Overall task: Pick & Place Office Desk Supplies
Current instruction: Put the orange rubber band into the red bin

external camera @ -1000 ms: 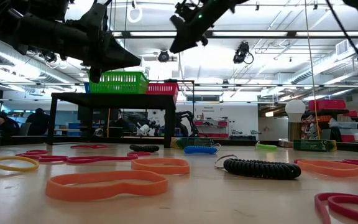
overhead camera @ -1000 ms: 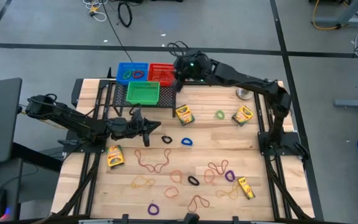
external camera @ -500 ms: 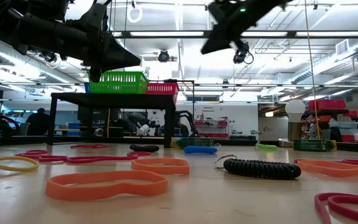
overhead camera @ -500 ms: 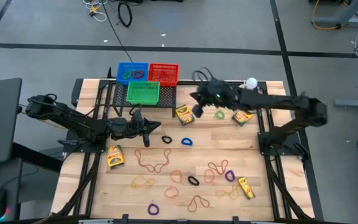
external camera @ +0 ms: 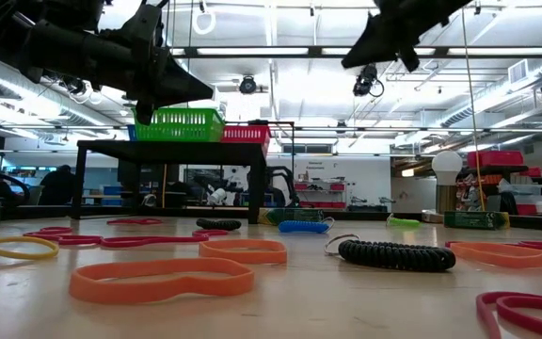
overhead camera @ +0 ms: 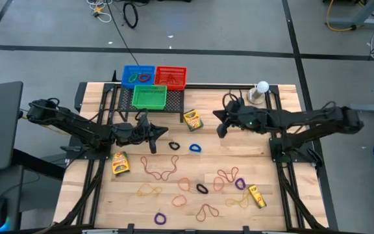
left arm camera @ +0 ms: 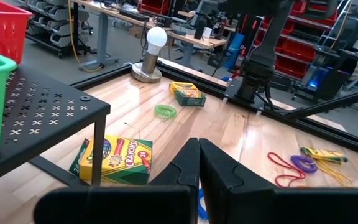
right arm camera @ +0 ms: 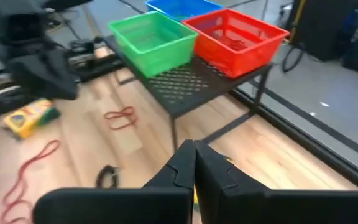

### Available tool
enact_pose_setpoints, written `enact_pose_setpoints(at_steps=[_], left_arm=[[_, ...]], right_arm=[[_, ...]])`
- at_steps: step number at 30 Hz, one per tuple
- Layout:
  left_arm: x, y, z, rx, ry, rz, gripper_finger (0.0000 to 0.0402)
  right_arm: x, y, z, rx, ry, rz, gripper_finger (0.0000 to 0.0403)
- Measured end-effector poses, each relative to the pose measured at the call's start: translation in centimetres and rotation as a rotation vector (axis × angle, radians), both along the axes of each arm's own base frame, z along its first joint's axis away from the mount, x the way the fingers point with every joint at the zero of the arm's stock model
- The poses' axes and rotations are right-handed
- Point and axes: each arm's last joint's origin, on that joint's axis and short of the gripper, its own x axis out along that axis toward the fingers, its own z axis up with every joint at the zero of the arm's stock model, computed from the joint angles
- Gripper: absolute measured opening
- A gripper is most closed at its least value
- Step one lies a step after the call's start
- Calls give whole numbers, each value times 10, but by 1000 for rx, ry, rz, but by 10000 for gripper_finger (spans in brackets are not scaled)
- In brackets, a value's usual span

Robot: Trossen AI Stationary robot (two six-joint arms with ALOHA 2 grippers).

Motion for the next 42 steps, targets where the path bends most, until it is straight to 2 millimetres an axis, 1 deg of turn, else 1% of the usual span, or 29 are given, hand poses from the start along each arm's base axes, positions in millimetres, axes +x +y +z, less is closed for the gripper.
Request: enact_pose_setpoints(at_steps=[4, 8, 14, 23, 27, 30, 33, 37, 39, 42], left_arm=[[0, 0, 0, 0, 0, 0, 8], [0, 0, 0, 0, 2, 0, 8], [0, 0, 0, 0, 0, 0, 8], [0, 0, 0, 0, 2, 0, 8], [0, 0, 0, 0, 2, 0, 8], [0, 0, 0, 0, 2, 0, 8], [0, 0, 0, 0, 1, 0, 8], [0, 0, 0, 0, -1, 0, 8], [0, 0, 0, 0, 0, 0, 8], [0, 0, 0, 0, -1, 0, 8]], right_arm=[[-4, 12, 5, 14, -27, 41, 5], [-10, 19, 10, 62, -29, 38, 7], [-18, 22, 1, 105, 69, 23, 6], [-18, 24, 0, 107, 90, 73, 8], [-19, 26, -2, 140, 113, 114, 8], [-21, 33, -8, 184, 190, 191, 8], [-21, 42, -22, 187, 318, 254, 8], [-8, 50, -35, 158, 383, 344, 9], [0, 53, -43, 181, 400, 387, 9], [10, 56, -59, 246, 481, 450, 9]])
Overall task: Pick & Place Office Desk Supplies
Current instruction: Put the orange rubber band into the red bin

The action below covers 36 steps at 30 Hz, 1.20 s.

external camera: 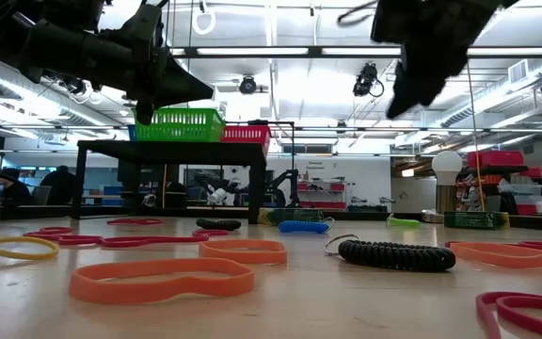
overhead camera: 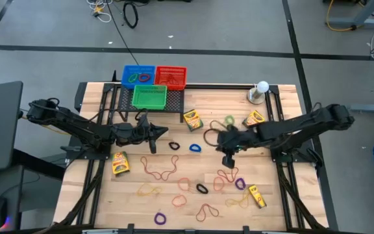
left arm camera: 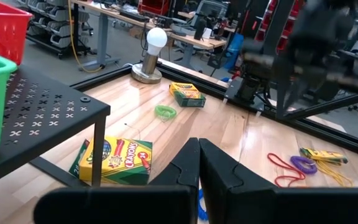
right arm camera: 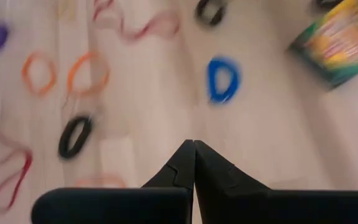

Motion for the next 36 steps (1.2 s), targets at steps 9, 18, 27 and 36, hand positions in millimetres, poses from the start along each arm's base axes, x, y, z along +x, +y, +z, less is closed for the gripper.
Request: enact_pose_setpoints(at_steps=[9, 18, 27, 36], left_arm=[[0, 0, 0, 0, -1, 0, 8], [0, 0, 0, 0, 2, 0, 8], [0, 0, 0, 0, -1, 0, 8], [0, 0, 0, 0, -1, 0, 8]], right_arm=[[-1, 45, -33, 109, 204, 216, 9], [-21, 86, -48, 171, 370, 160, 30], [-33, 96, -50, 151, 431, 126, 140], [6, 101, -71, 24, 313, 185, 178]])
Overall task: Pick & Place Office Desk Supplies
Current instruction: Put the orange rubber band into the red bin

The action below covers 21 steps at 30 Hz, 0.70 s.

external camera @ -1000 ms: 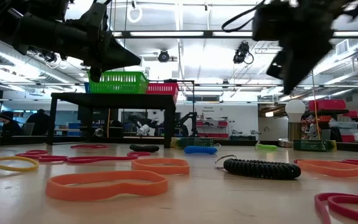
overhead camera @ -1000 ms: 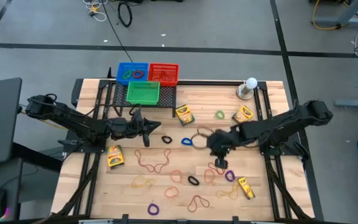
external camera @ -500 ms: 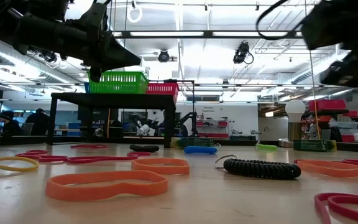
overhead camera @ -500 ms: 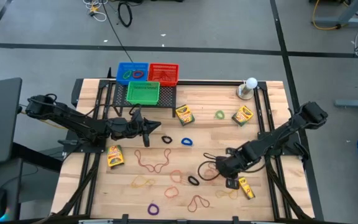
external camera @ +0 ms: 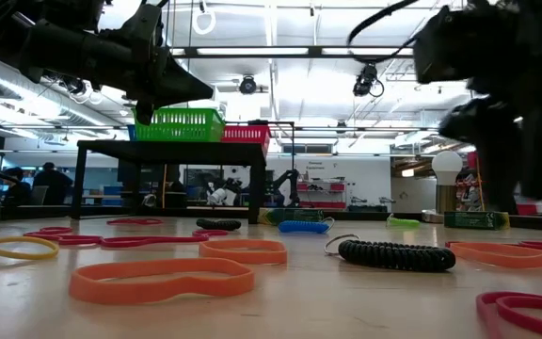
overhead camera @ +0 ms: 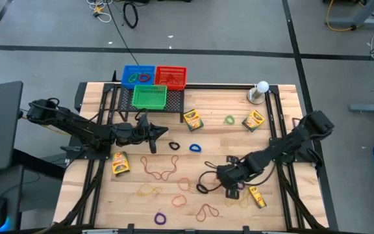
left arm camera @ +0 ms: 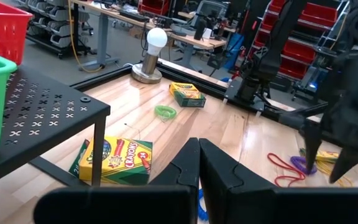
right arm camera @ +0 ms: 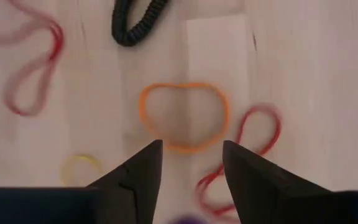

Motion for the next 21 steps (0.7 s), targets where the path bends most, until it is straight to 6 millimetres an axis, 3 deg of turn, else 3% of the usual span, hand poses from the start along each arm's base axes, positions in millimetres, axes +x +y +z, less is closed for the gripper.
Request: enact_pose_setpoints(at_steps=[4, 9, 15, 21], left_arm=[[0, 0, 0, 0, 1, 0, 8], [0, 0, 0, 0, 1, 0, 8], [0, 0, 0, 0, 0, 0, 8], [0, 0, 0, 0, 0, 0, 8]], right_arm=[[13, 4, -7, -124, -27, 318, 176], [18, 6, -6, -196, -91, 558, 163], [16, 11, -9, -85, -121, 693, 142], [12, 5, -23, -119, -113, 749, 130]])
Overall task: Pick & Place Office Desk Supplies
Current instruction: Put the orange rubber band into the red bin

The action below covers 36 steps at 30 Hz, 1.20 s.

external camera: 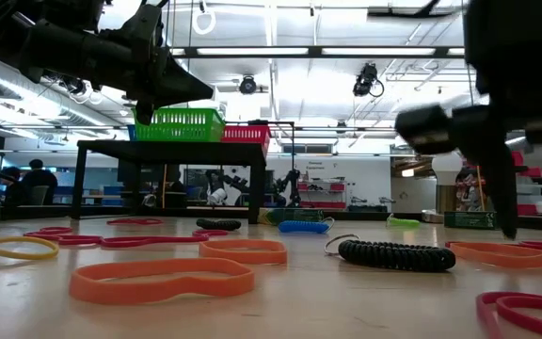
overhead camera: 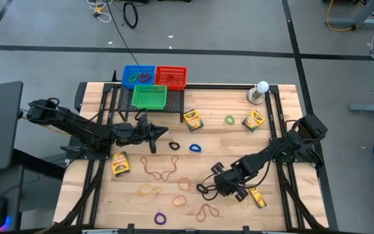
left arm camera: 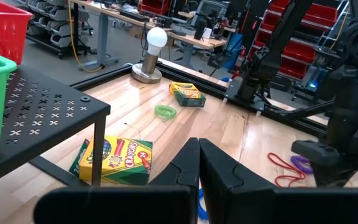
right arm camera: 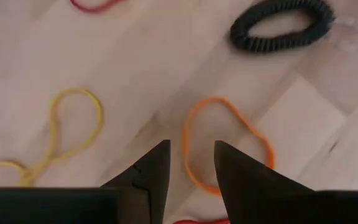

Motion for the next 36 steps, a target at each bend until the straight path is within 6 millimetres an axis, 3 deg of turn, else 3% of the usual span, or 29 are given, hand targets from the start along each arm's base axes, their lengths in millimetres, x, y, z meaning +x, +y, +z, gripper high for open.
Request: enact_pose_setpoints(at_steps=[4, 19, 28, 36], left_arm=[[0, 0, 0, 0, -1, 0, 8], [0, 0, 3, -5, -29, 5, 8], [1, 0, 6, -93, -99, 11, 8], [0, 0, 6, -13, -69, -2, 8]], right_arm=[[0, -2, -11, -12, 37, -8, 112], [7, -1, -10, 27, 0, -46, 11], [10, -3, 13, 111, -24, -206, 3], [14, -22, 43, 210, -95, -397, 2]])
